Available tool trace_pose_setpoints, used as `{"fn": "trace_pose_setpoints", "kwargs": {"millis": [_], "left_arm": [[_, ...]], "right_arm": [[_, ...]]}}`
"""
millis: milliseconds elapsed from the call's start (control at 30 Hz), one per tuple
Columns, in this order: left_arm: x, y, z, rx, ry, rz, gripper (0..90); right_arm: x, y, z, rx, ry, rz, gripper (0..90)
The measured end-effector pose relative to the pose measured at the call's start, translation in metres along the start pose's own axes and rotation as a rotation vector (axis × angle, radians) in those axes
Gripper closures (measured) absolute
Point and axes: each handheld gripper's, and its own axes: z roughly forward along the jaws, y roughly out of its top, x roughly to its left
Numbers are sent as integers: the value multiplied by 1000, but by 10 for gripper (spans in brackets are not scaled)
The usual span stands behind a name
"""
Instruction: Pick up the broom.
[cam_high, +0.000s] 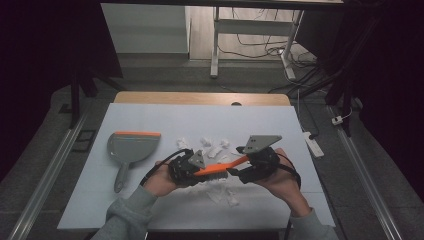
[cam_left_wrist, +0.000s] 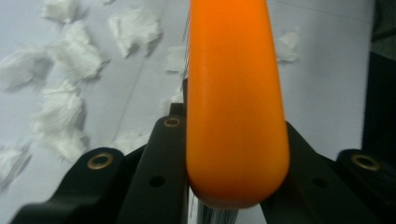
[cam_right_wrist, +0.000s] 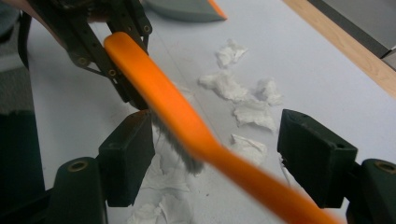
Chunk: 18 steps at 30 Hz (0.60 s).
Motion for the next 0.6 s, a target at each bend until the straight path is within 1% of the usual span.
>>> {"fn": "trace_pose_setpoints", "kwargs": {"millis": [33,100,133,167,200,233,333,433,467,500,533,567,600], "left_arm": [[-3,1,0,6,5,7,808],[-7,4,0,9,5,19,808],[-8,4,-1,11,3,24,808],[-9,5,-1,7,1,25,808],[-10,5,-2,5,-1,28,808],[-10,5,-2,5,-1,28,808],[-9,6,-1,9,-3,37,808],[-9,6,1,17,-4,42,808],[-9,6,1,23,-6,45,808],[-9,6,1,23,-6,45,809],[-9,6,2,23,-7,46,809],[-9,5,2,24,-4,44,809],[-9,5,2,22,-6,45,809]], "right_arm": [[3,4,5,25,0,-25,278],[5,6,6,35,5,-28,286],[10,7,10,62,25,-45,309],[11,7,12,78,37,-55,313],[11,7,13,88,45,-58,318],[11,6,16,109,62,-66,326],[10,3,24,151,88,-69,353],[10,0,32,193,125,-90,432],[11,-2,35,212,133,-105,461],[11,-2,35,212,133,-105,461],[12,-4,38,233,121,-126,537],[12,-5,40,237,121,-135,564],[12,-5,40,234,131,-135,587]]}}
